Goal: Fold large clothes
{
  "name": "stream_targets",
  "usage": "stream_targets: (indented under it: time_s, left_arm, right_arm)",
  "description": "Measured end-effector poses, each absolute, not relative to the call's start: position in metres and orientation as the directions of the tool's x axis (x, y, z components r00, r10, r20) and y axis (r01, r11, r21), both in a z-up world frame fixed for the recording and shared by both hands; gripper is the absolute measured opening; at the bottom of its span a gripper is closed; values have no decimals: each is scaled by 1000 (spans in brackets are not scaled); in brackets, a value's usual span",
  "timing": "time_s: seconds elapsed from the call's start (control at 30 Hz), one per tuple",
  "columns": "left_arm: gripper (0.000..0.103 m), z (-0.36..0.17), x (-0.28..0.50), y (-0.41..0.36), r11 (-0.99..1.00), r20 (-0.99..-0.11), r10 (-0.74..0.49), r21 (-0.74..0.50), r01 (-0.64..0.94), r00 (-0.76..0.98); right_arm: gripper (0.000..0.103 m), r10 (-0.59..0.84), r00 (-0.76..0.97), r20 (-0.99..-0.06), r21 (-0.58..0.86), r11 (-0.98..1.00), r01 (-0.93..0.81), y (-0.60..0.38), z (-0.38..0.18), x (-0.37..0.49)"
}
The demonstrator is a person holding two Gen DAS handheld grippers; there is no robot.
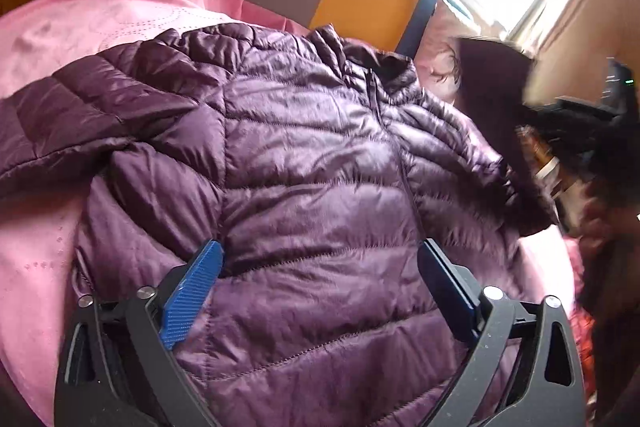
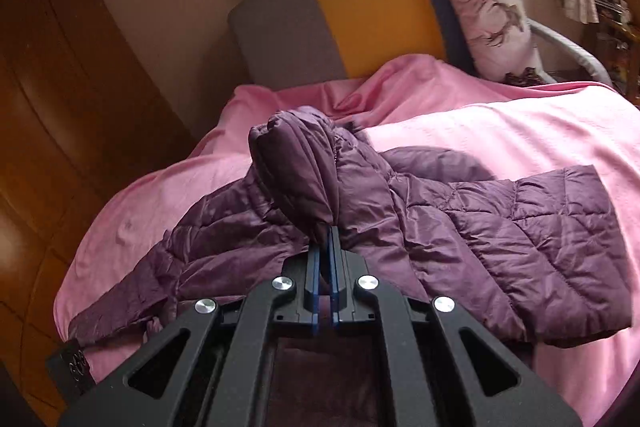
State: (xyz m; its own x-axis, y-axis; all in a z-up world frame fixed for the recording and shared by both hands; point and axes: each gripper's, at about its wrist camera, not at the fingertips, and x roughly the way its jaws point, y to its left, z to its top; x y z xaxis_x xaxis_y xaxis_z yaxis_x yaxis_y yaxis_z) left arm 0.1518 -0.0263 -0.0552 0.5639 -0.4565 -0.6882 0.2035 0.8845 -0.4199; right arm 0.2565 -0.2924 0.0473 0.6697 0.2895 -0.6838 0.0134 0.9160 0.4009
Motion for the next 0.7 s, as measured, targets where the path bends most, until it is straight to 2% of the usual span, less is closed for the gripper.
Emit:
stream_targets:
  time_s: [0.13, 0.23, 0.3, 0.43, 0.57, 0.7]
  left_arm:
    - [83, -44, 160, -16, 847, -655, -515, -487, 212, 552]
    - [80, -40, 172, -12, 817, -636, -555, -539, 206, 536]
    - [80, -39, 182, -14, 800, -626, -574, -566, 199, 528]
    - [80, -38, 204, -22, 788, -625, -585, -589, 181, 517]
    - [80, -44, 229, -36, 783, -643, -589, -603, 149, 490]
    - [80, -51, 251, -56, 807, -684, -567, -572, 145, 459]
  right_arm:
    - [4, 357, 606, -711, 416, 908, -48, -240, 23, 276]
    - [14, 389, 584, -713, 437, 897, -65, -225, 10, 279]
    - [65, 432, 583, -688, 488, 870, -68, -225, 4, 276]
    - [67, 475, 625, -619, 571, 819, -57, -256, 6, 246]
    - [88, 514, 658, -551, 673, 740, -15, -299, 2, 205]
    - [98, 510, 701, -499, 775, 624, 98, -351, -21, 162]
